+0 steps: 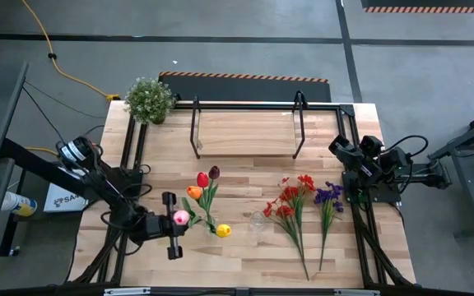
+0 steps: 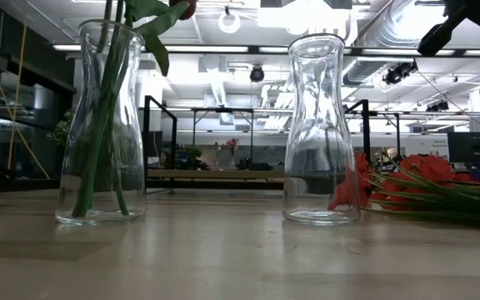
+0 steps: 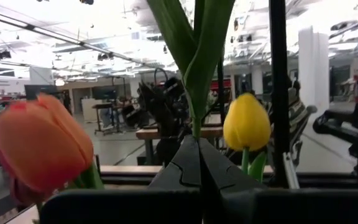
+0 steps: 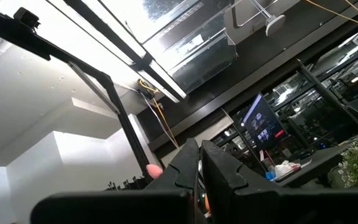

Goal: Pick and place flowers into a vace then onto a shelf
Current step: Put the pink flower into the left transparent vase

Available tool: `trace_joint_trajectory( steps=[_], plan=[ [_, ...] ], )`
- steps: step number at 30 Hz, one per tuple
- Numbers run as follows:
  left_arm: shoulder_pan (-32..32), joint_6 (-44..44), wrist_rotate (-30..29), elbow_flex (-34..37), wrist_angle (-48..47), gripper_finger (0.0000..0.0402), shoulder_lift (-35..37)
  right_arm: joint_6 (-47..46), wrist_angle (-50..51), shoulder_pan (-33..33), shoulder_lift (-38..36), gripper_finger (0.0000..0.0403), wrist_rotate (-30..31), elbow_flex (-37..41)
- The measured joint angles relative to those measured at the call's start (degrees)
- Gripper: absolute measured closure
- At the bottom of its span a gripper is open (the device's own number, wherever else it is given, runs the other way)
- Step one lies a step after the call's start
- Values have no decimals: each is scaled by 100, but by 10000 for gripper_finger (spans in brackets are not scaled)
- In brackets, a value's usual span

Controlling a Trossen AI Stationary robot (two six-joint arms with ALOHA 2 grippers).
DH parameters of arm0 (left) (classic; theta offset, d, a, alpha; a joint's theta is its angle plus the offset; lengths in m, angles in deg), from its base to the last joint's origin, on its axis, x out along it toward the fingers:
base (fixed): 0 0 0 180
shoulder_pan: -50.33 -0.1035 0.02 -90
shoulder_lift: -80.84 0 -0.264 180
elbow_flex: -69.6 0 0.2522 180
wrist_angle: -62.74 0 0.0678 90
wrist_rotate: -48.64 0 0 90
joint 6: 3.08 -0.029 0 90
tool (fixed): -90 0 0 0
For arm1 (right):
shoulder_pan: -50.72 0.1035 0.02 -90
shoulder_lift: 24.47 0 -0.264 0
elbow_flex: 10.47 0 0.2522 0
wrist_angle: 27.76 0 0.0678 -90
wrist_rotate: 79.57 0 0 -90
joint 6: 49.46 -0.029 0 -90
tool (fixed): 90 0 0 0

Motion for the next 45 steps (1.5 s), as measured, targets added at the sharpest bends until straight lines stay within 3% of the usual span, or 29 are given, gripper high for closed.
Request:
trace_joint_trajectory(
  steps=[22,29,39,45],
  plan=[
    [0,649,-341,245,2,382,-110,-11,1,-1,-1,391,-7,0],
    [-1,1218,-937,249,-232,346,-110,0,1,1,-1,391,-7,0],
    [4,1406,-936,249,-343,369,-110,-9,-1,1,-1,391,-126,0],
    [4,1653,-1000,249,-416,339,-110,-13,1,0,0,391,-190,0]
  ],
)
